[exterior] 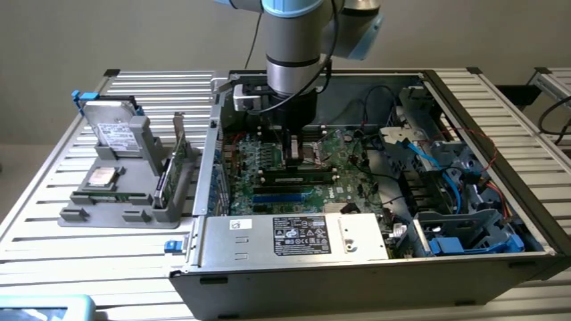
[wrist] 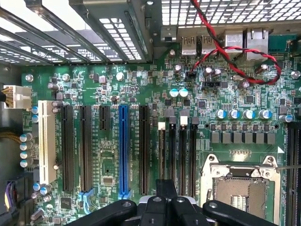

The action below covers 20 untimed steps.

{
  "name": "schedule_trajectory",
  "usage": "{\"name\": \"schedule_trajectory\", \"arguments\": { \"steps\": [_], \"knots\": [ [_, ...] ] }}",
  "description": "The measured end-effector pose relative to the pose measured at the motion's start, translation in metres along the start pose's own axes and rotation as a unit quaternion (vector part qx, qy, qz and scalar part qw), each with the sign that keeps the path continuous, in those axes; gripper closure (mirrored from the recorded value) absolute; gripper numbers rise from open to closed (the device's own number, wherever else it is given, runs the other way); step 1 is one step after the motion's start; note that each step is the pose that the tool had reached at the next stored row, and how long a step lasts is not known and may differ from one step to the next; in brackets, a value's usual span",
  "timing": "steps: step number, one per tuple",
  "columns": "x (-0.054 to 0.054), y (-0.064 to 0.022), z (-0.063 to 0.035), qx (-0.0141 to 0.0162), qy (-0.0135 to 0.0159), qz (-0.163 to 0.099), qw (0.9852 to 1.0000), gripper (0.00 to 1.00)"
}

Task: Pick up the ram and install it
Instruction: 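Press down the ram until it locks into place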

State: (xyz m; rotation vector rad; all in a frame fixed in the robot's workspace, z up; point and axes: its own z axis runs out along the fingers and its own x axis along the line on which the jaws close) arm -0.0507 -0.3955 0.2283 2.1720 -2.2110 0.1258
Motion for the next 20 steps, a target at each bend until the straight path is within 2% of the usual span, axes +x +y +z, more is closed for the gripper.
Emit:
{"name": "schedule_trajectory", "arguments": {
  "steps": [4, 9, 15, 18, 20],
  "knots": [
    [0.001, -0.0012, -0.0085, -0.0003, 0.0002, 0.000, 1.0000, 0.89],
    [0.002, -0.0099, -0.0143, -0.0012, 0.0002, 0.000, 1.0000, 0.89],
    [0.005, -0.0194, -0.0157, -0.0077, 0.0003, -0.001, 1.0000, 0.89],
    [0.005, -0.0215, -0.0156, -0.0094, -0.0001, -0.001, 1.0000, 0.89],
    [0.005, -0.0215, -0.0156, -0.0095, -0.0003, -0.001, 1.0000, 0.89]
  ]
}}
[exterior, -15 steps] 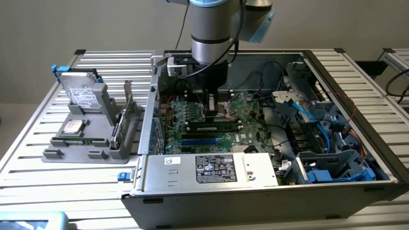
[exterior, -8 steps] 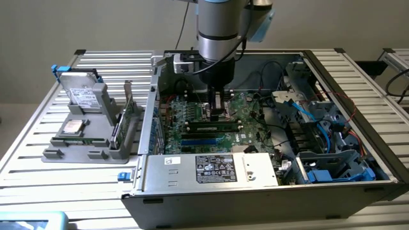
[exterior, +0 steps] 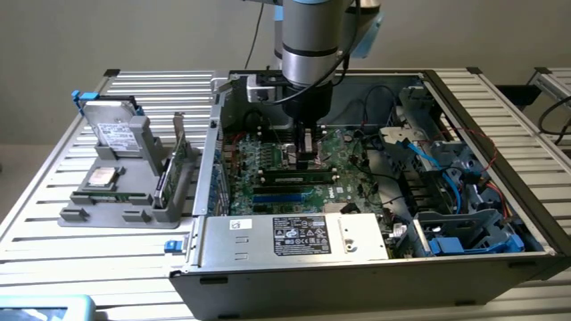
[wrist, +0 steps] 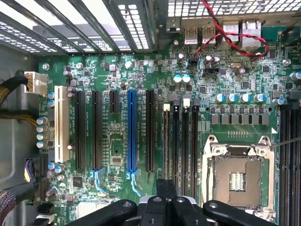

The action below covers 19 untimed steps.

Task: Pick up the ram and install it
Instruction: 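Press down the ram until it locks into place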

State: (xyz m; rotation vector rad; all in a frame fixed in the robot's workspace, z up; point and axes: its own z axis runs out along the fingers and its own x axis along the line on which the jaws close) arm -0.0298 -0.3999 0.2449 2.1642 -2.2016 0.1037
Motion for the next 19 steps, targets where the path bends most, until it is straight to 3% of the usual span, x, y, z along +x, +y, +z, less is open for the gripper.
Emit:
{"name": "schedule_trajectory", "arguments": {
  "steps": [7, 11, 15, 19],
  "knots": [
    [0.0000, 0.0000, 0.0000, -0.0002, -0.0004, 0.002, 1.0000, 0.89],
    [0.0001, 0.0000, 0.0000, -0.0023, -0.0001, 0.027, 0.9996, 0.89],
    [0.0001, 0.0000, 0.0000, -0.0049, 0.0002, 0.058, 0.9983, 0.89],
    [0.0000, 0.0000, 0.0004, -0.0074, 0.0004, 0.088, 0.9961, 0.89]
  ]
}}
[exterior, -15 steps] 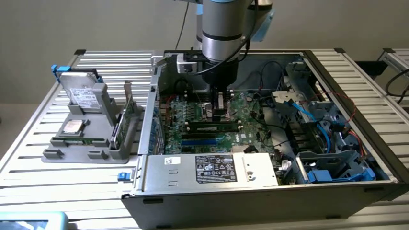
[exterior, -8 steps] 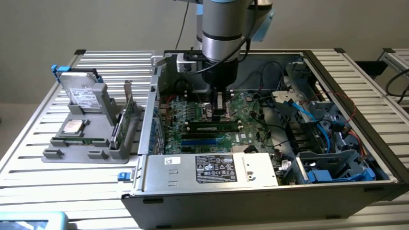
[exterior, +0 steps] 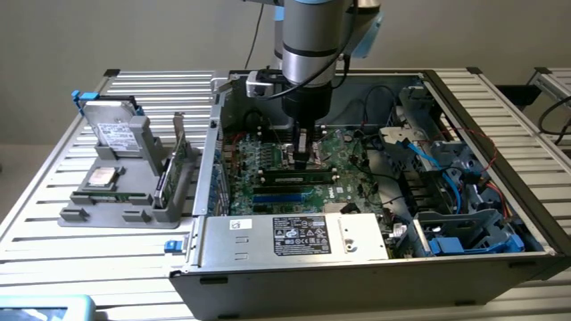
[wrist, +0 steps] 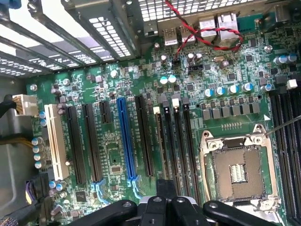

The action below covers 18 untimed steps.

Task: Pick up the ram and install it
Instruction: 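Press down the ram until it locks into place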

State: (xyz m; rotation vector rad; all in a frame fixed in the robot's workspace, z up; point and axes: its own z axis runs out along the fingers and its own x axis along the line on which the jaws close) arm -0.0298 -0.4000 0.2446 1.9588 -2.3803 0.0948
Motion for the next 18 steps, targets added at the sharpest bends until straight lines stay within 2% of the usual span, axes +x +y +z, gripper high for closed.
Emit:
{"name": "schedule_trajectory", "arguments": {
  "steps": [5, 9, 13, 18],
  "knots": [
    [0.0000, 0.0000, 0.0004, -0.0029, 0.0002, 0.037, 0.9993, 0.89],
    [0.0000, 0.0000, 0.0005, -0.0045, 0.0004, 0.064, 0.9979, 0.89],
    [-0.0001, 0.0000, 0.0005, -0.0063, 0.0005, 0.092, 0.9958, 0.89],
    [-0.0001, 0.0000, 0.0006, -0.0081, 0.0006, 0.126, 0.9920, 0.89]
  ]
}}
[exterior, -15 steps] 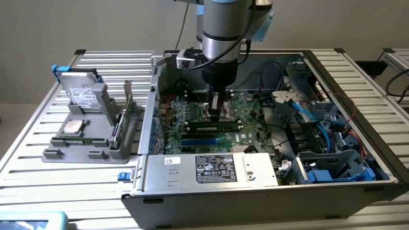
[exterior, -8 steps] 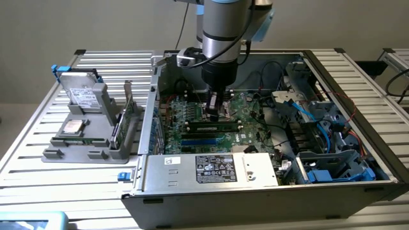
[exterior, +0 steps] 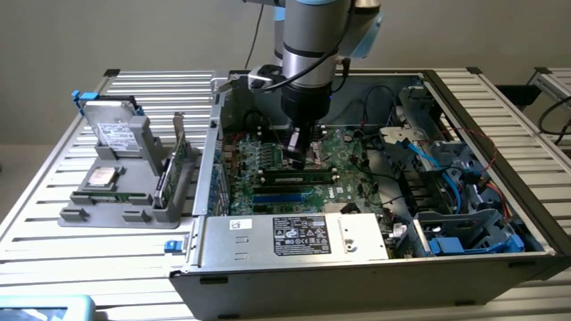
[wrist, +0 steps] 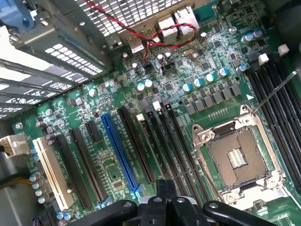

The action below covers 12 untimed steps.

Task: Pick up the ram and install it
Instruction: 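Press down the ram until it locks into place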

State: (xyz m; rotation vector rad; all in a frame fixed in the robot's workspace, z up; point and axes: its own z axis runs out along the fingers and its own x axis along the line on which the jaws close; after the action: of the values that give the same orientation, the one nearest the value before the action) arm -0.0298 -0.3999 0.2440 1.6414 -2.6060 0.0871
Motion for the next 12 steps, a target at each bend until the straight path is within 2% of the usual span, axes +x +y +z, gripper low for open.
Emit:
{"name": "schedule_trajectory", "arguments": {
  "steps": [9, 12],
  "knots": [
    [0.0000, 0.0000, 0.0000, -0.0026, -0.0003, 0.051, 0.9987, 0.89],
    [0.0000, -0.0001, 0.0001, -0.0008, -0.0016, 0.063, 0.9980, 0.89]
  ]
}}
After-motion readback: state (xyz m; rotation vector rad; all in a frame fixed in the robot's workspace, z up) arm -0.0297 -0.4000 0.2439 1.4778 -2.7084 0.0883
